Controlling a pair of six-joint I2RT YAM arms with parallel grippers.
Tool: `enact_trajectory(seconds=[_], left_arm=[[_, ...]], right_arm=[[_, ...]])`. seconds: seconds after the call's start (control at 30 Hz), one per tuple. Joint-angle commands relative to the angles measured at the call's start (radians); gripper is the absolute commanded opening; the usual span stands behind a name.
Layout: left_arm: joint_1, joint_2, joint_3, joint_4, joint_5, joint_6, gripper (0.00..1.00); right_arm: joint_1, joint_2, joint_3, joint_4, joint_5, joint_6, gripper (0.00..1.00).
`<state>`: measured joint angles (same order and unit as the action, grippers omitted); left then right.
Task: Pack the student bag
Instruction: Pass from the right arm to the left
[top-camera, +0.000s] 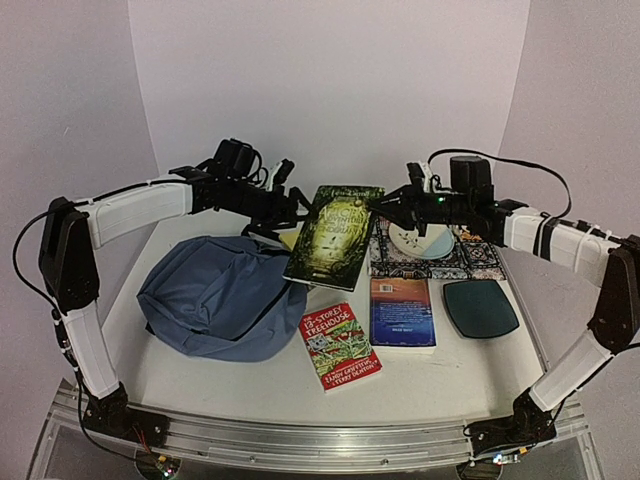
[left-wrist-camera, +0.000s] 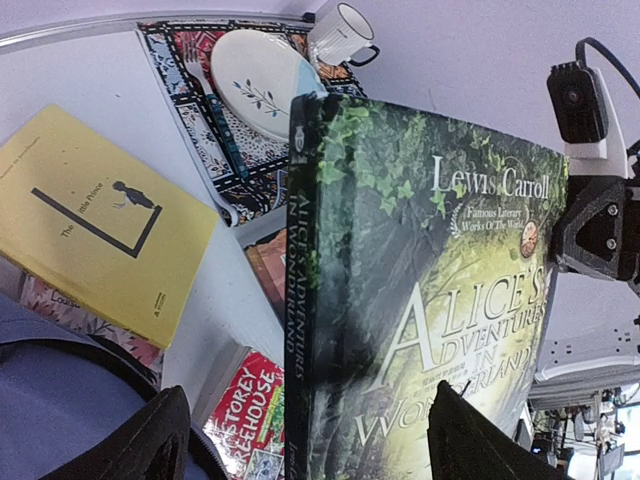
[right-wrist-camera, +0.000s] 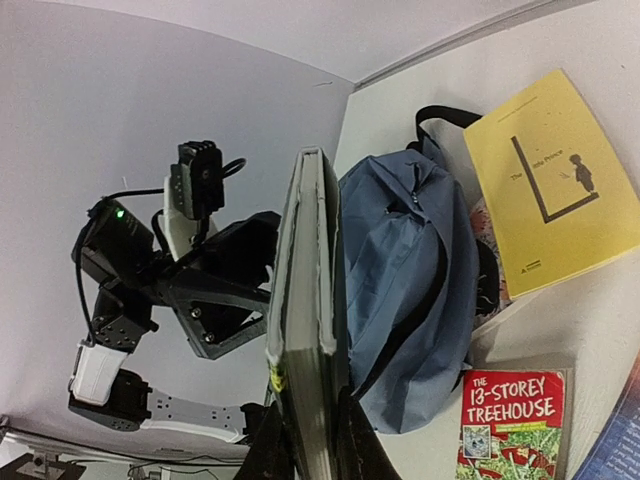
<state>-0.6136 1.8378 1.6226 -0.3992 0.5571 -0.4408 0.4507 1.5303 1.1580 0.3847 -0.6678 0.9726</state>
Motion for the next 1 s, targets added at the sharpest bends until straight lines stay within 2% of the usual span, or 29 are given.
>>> enact_trajectory(seconds=[0.0,0.23,0.33,0.43,0.5,0.67,0.73,0.8,0.87,0.93,0.97], left_arm=[[0.022,-0.042,-0.021,0.105,0.139,-0.035,0.83],[0.055,-0.067,-0.130,0.331,0.339,-0.180,0.75],[0.067,-0.073,-0.208,0.528,0.457,-0.309,0.64],[0.068,-0.080,-0.213,0.567,0.487,-0.335,0.56],[0.068,-0.090,-0.205,0.577,0.508,-0.342,0.49],[0.078,-0.128,-0.198,0.618,0.545,-0.376,0.23],[0.091,-0.152,-0.216,0.635,0.538,-0.401,0.08],[0.104,-0.175,-0.242,0.647,0.518,-0.420,0.00],[0.114,-0.200,-0.265,0.656,0.495,-0.439,0.00],[0.129,-0.229,-0.294,0.662,0.455,-0.458,0.00],[0.139,-0.255,-0.319,0.670,0.411,-0.479,0.00]], right_arm=[[0.004,-0.032,0.078,0.128,-0.137,0.005,0.00],[0.007,-0.006,0.087,0.241,-0.190,0.054,0.00],[0.013,0.023,0.115,0.277,-0.225,0.059,0.00],[0.020,0.051,0.133,0.301,-0.249,0.064,0.00],[0.022,0.067,0.144,0.321,-0.263,0.070,0.00],[0.023,0.121,0.168,0.336,-0.277,0.062,0.00],[0.025,0.153,0.180,0.337,-0.270,0.056,0.00],[0.024,0.171,0.188,0.335,-0.253,0.052,0.00],[0.025,0.178,0.186,0.335,-0.233,0.049,0.03],[0.026,0.179,0.179,0.336,-0.203,0.048,0.14],[0.031,0.172,0.162,0.338,-0.167,0.042,0.22]])
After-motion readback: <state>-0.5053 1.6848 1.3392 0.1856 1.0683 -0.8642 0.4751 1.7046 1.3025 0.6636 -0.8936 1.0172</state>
